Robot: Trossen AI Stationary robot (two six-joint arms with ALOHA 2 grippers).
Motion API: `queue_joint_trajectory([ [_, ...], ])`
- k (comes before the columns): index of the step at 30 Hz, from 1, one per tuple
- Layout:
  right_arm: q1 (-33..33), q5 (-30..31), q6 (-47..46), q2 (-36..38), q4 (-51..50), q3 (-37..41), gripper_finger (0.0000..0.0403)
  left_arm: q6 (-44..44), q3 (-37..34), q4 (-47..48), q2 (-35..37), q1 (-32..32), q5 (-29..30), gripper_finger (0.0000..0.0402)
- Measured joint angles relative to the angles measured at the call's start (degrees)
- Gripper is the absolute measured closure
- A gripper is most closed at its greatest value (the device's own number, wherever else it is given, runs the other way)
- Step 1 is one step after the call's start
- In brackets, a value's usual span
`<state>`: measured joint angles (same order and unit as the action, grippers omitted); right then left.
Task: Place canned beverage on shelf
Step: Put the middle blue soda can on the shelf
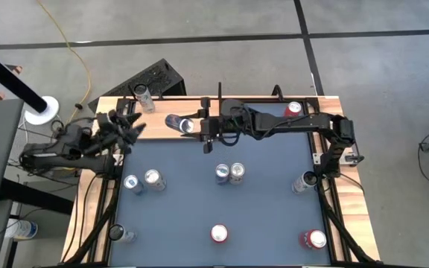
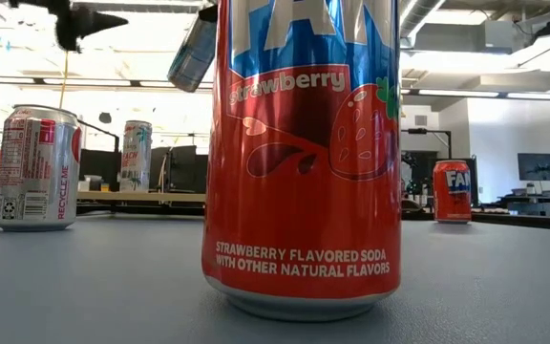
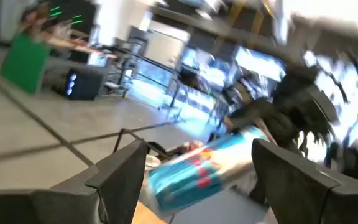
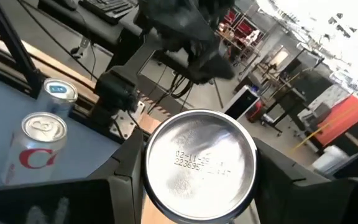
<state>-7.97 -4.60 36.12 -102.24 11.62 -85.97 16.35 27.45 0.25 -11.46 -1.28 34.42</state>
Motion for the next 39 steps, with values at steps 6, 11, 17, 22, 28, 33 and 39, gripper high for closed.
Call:
queue_joint_trajectory([
  [6, 2.7, 0.0, 6.8, 1.9, 4.4, 0.0, 0.021, 15.4, -3.0, 0.0, 6.6, 0.0, 4.9, 0.0122],
  [11, 5.7, 0.0, 14.8, 1.7, 9.4, -0.1, 0.021, 30.6, -7.1, -6.1, 6.0, 0.0, 2.5, 0.0122],
  [17, 9.5, 4.8, 23.8, 1.0, 14.3, 0.0, 0.021, 35.5, -8.4, -10.2, 2.2, 0.0, -0.2, 0.0122],
  [22, 11.2, 7.5, 25.9, 1.0, 14.8, 0.0, 0.0209, 34.3, -8.4, -14.9, -0.8, 0.0, -4.5, 0.0122],
  [28, 11.3, 11.9, 25.9, 1.0, 14.8, 0.0, 0.0209, 32.1, -8.4, -22.4, -6.3, 0.0, -10.9, 0.0122],
  [33, 11.3, 14.0, 26.0, 1.0, 14.5, 0.0, 0.0209, 31.4, -8.4, -28.5, -10.2, 0.0, -13.3, 0.0122],
  [39, 11.5, 13.7, 27.9, 1.0, 16.0, 0.0, 0.0209, 34.7, -8.4, -33.6, -15.3, 0.0, -13.7, 0.0123],
])
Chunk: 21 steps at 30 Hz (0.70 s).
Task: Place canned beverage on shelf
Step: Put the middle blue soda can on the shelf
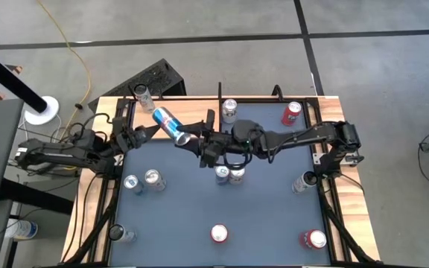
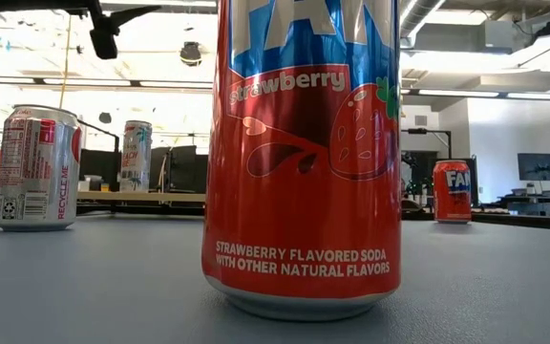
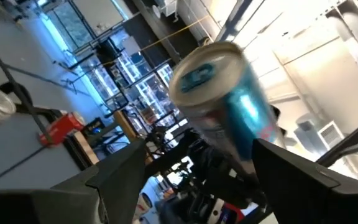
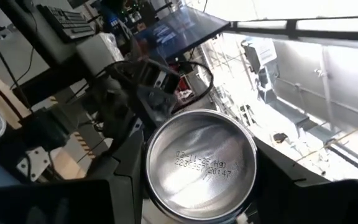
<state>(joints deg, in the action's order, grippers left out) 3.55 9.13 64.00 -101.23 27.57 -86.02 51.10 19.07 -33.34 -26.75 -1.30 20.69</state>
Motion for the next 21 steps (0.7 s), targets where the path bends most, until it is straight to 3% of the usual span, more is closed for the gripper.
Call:
queue_joint_trajectory([
  [8, 0.2, 0.0, 1.0, 0.0, 0.1, 0.0, 0.0209, -0.4, 0.0, -16.1, -8.2, 0.0, -5.8, 0.0123],
  [16, 0.3, -1.7, 1.0, 0.0, 0.6, 0.0, 0.0209, 0.7, 0.0, -22.3, -14.0, 0.2, -5.1, 0.0123],
  [21, 0.5, -1.9, 0.8, 0.0, 0.4, 0.0, 0.0209, 0.0, 0.0, -28.8, -16.5, 1.0, -7.8, 0.0123],
])
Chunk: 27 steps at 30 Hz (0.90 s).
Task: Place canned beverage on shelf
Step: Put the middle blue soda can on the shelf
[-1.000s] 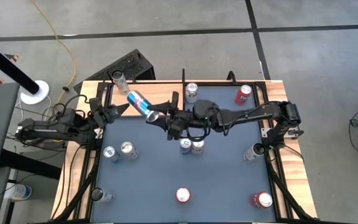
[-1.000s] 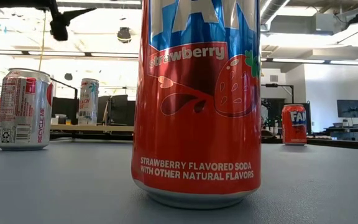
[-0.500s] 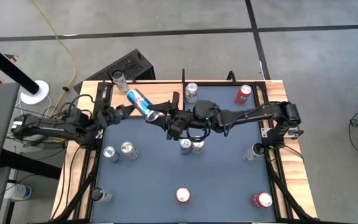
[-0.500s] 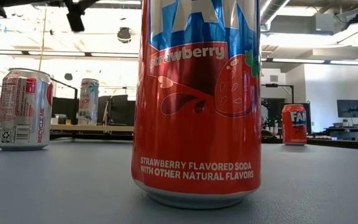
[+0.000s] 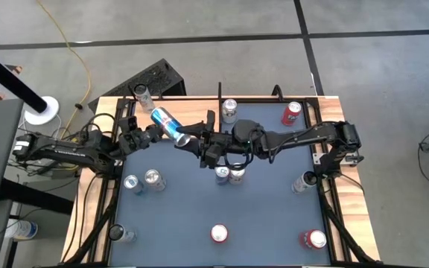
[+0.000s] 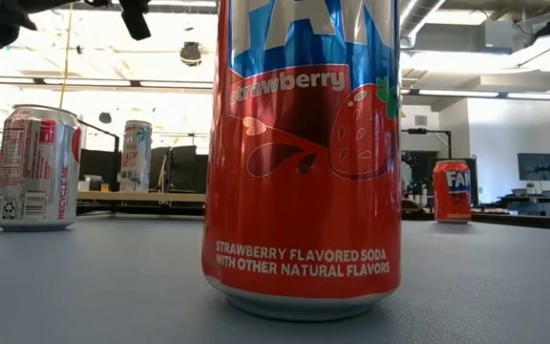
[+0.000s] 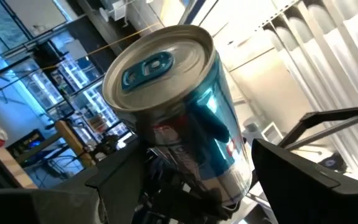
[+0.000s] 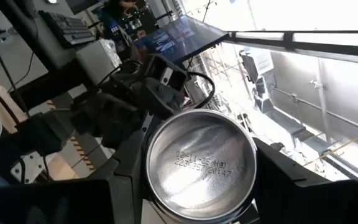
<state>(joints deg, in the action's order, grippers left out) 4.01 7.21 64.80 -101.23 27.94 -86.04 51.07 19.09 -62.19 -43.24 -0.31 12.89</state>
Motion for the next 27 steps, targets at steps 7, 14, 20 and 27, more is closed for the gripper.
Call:
queue_joint_trajectory([
  [7, 0.2, -3.3, 0.0, -0.3, -0.2, 0.0, 0.0209, 0.3, 0.0, -4.1, -2.2, 1.1, 1.1, 0.0123],
  [14, 0.3, -4.3, 0.5, -1.3, 3.3, -0.1, 0.0209, -3.2, 0.0, -12.4, -5.6, 1.3, 1.6, 0.0123],
  [20, -0.4, -4.3, 1.9, -2.4, 4.8, -0.1, 0.0209, -4.3, 1.8, -17.2, -10.1, 1.3, 2.4, 0.0123],
  [27, -0.3, -4.4, 1.9, -2.9, 4.7, -0.1, 0.0207, -7.8, 2.0, -19.0, -10.7, 1.3, 2.3, 0.0137],
])
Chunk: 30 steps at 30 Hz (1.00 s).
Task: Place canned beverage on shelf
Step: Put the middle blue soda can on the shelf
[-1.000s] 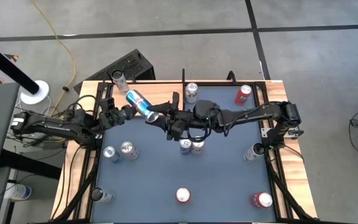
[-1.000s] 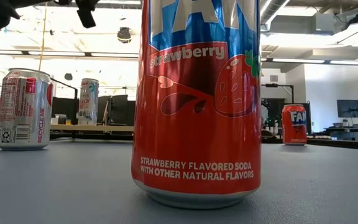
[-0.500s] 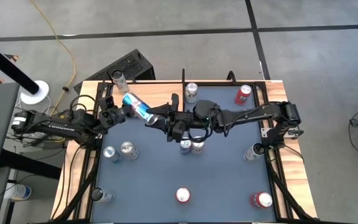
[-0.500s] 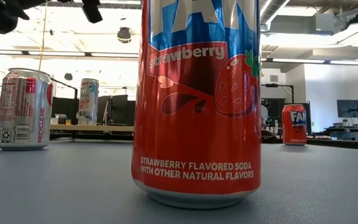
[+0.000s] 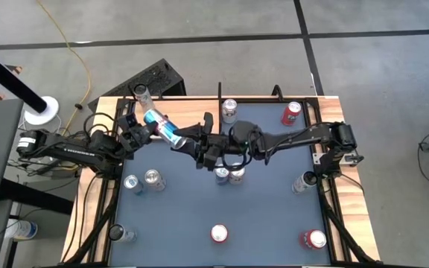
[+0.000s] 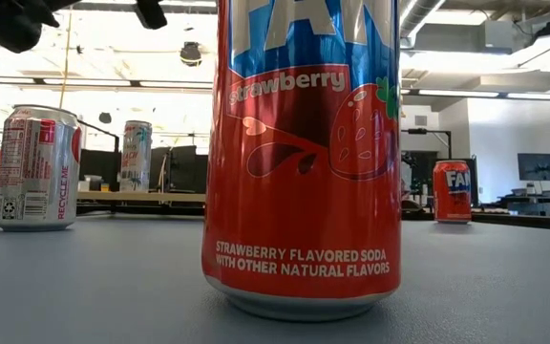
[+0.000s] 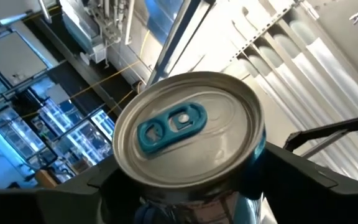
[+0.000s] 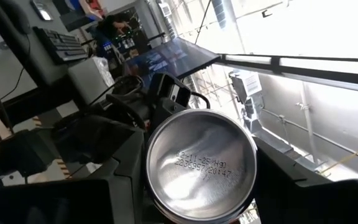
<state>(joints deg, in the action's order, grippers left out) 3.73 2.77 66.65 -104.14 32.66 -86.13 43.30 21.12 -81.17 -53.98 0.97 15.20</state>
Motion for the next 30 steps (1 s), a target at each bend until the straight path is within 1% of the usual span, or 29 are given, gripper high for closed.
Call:
queue_joint_trajectory([
  [5, 0.0, 0.4, 0.0, 0.0, -0.2, 0.0, 0.0198, -0.2, 0.0, -0.1, 0.0, 0.0, 0.7, 0.0172],
  [10, 0.0, 2.0, -1.3, 0.0, -0.4, 0.0, 0.0179, -0.6, 0.0, -0.1, 0.0, 0.0, 1.5, 0.0172],
  [13, -0.1, 2.3, -7.6, 0.0, -0.5, 0.0, 0.0159, -3.0, 0.0, -0.4, 0.0, 0.0, 2.0, 0.0164],
  [17, 0.0, 5.1, -14.0, 0.1, -2.2, 0.1, 0.0136, -8.7, 0.0, -0.4, 0.8, 0.0, 2.3, 0.0165],
  [20, -0.2, 6.0, -18.9, 1.1, -8.1, -0.1, 0.0125, -14.4, 0.0, 0.3, 1.9, 0.0, 2.6, 0.0168],
  [23, -1.3, 6.8, -25.8, 3.0, -18.6, -1.9, 0.0117, -19.1, 0.1, 1.8, 4.4, 0.0, 4.1, 0.0168],
  [25, -2.2, 6.7, -30.1, 4.2, -27.0, -3.2, 0.0114, -22.1, 0.3, 5.2, 6.8, 0.3, 5.3, 0.0168],
  [27, -3.4, 5.3, -33.7, 5.2, -34.3, -4.2, 0.0113, -24.9, 0.4, 11.2, 9.2, 1.0, 6.2, 0.0168],
  [30, -5.5, 1.6, -38.6, 6.8, -41.5, -4.7, 0.0112, -29.2, 2.4, 27.5, 13.4, 2.0, 6.7, 0.0168],
])
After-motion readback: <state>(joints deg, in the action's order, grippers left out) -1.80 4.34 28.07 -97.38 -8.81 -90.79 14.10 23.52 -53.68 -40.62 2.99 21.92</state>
